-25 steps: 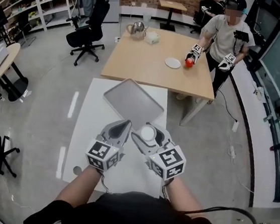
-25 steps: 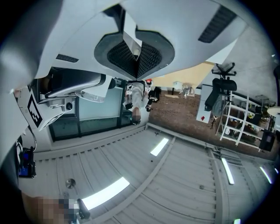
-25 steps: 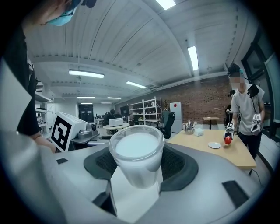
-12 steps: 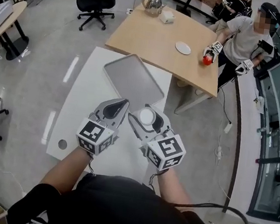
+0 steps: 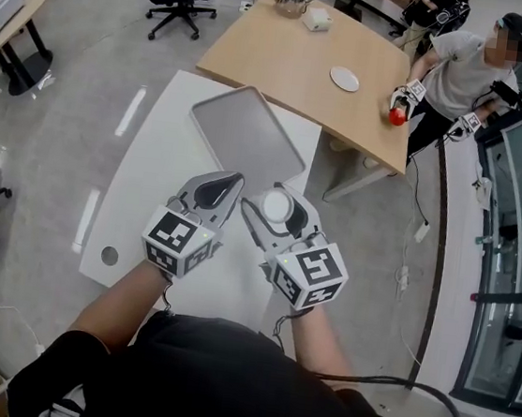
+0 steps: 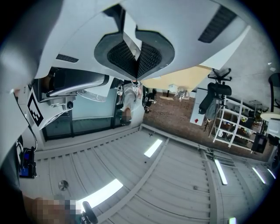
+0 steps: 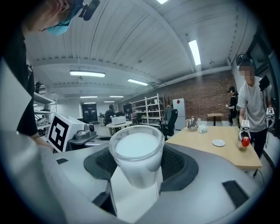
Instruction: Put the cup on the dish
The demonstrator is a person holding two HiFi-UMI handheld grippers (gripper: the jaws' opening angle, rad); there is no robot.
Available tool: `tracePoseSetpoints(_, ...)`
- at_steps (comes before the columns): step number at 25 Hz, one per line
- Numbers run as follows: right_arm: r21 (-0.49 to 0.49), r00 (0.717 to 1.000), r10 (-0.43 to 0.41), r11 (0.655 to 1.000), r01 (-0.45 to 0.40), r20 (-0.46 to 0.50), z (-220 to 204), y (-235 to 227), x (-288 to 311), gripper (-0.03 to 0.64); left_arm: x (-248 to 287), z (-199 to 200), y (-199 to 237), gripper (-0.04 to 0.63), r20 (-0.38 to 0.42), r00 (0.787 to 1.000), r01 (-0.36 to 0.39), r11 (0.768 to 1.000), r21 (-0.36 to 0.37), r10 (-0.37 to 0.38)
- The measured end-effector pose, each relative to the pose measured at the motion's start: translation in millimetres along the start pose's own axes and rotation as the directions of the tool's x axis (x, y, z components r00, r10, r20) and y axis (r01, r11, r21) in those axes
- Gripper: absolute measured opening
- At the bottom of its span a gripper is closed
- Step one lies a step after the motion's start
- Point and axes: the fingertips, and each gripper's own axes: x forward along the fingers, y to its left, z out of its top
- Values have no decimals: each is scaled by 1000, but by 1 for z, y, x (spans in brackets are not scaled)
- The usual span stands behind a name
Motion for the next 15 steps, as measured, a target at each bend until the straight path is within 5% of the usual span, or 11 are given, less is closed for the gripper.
tracePoseSetpoints(15,21,999,-4,1000,4,-33,-23,-37,36,265,36,-24,29,8,-33,999,-20,1000,-22,19)
